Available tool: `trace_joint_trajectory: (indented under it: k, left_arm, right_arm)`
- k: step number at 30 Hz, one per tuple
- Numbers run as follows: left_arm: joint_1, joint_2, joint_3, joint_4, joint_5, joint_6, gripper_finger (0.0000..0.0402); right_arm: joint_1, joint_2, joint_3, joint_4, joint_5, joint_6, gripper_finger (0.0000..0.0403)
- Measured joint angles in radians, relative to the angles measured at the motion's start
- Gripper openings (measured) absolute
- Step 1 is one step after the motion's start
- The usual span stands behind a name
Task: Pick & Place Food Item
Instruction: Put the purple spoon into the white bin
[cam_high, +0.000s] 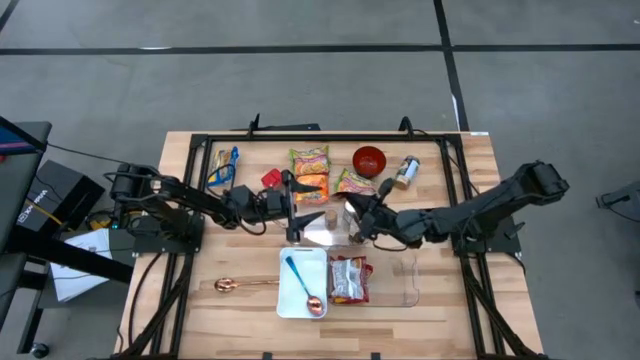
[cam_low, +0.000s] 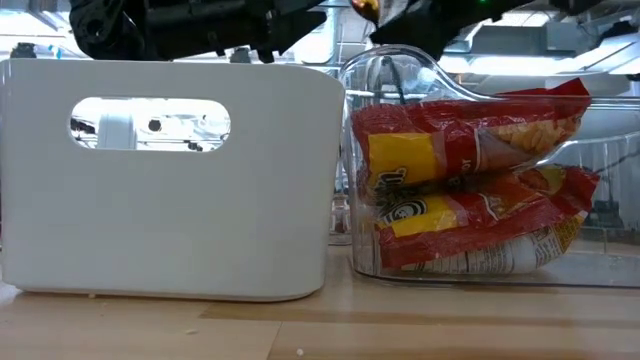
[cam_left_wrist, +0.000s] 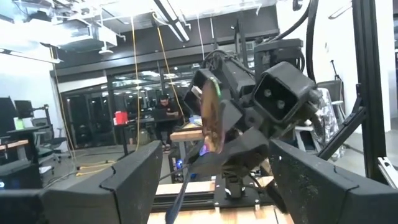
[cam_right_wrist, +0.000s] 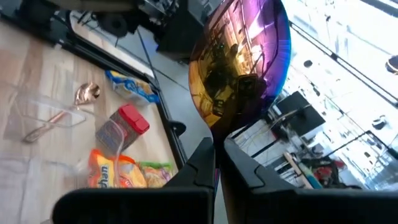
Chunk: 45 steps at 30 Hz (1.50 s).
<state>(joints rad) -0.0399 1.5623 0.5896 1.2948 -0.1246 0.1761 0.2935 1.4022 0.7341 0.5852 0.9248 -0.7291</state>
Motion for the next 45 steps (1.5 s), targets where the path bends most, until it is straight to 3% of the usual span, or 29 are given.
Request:
trace_joint_trajectory:
  k: [9, 26, 38, 45]
  left_arm:
    - [-0.016, 0.000, 0.000, 0.000, 0.000, 0.000, 0.0285]
    - [-0.008, 0.000, 0.000, 0.000, -0.041, -0.051, 0.0283]
    - [-0.004, 0.000, 0.000, 0.000, -0.008, -0.078, 0.0209]
    - [-0.004, 0.000, 0.000, 0.000, -0.008, -0.077, 0.0184]
  right_arm:
    - [-0.043, 0.092, 0.000, 0.076, -0.034, -0.026, 0.0001]
    - [-0.050, 0.084, 0.000, 0.109, -0.050, 0.005, 0.0004]
    - [-0.050, 0.091, 0.000, 0.158, -0.188, 0.065, 0.0004]
    - [-0.064, 0.091, 0.000, 0.156, -0.219, 0.109, 0.0004]
